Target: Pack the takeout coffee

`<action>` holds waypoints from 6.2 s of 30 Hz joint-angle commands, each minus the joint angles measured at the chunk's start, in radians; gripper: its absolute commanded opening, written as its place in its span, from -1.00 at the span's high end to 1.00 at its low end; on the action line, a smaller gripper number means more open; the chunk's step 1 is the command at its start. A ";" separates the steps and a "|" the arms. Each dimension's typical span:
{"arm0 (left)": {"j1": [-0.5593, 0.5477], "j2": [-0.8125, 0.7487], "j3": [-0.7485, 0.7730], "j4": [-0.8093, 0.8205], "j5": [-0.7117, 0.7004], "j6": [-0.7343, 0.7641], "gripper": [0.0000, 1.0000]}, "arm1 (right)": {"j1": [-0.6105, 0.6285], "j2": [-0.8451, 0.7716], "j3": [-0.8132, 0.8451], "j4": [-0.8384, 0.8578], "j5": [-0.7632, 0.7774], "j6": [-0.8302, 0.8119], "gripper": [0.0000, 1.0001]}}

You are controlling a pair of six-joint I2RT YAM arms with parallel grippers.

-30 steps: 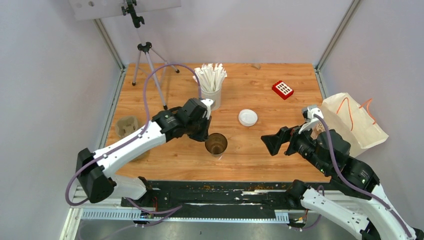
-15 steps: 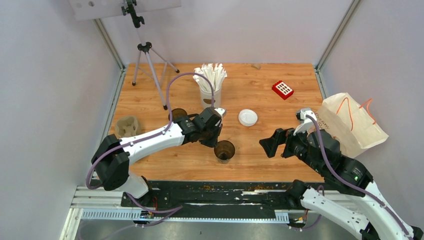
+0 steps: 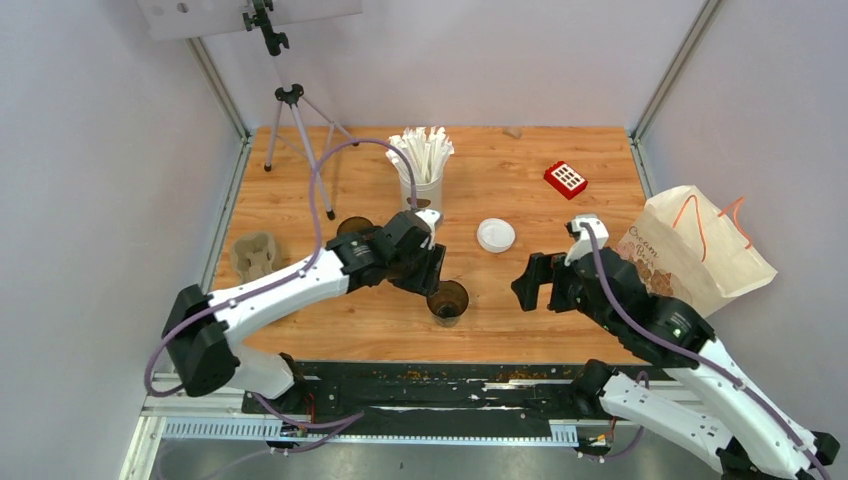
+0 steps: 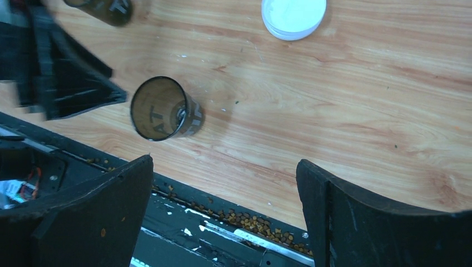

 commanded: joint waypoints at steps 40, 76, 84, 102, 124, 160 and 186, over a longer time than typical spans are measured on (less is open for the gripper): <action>-0.007 -1.030 -0.340 -0.115 -0.158 0.185 -1.00 | -0.355 1.235 0.402 0.505 -0.328 -0.392 0.28; -0.007 -1.007 -0.346 -0.138 -0.252 0.157 -1.00 | -0.369 1.139 0.360 0.352 -0.227 -0.370 0.98; -0.007 -1.015 -0.346 -0.141 -0.264 0.153 -1.00 | -0.369 1.142 0.376 0.360 -0.296 -0.374 1.00; -0.007 -1.066 -0.349 -0.098 -0.261 0.183 -1.00 | -0.326 0.818 0.329 0.228 -0.626 -0.260 1.00; -0.008 -0.954 -0.351 0.245 -0.053 0.396 -1.00 | -0.005 0.529 0.069 0.954 -0.800 0.416 1.00; -0.007 -0.864 -0.361 0.472 0.124 0.488 -1.00 | 0.027 0.514 0.014 1.087 -0.707 0.593 1.00; -0.007 -0.843 -0.369 0.487 0.205 0.695 -1.00 | 0.046 0.476 -0.033 1.159 -0.753 0.622 1.00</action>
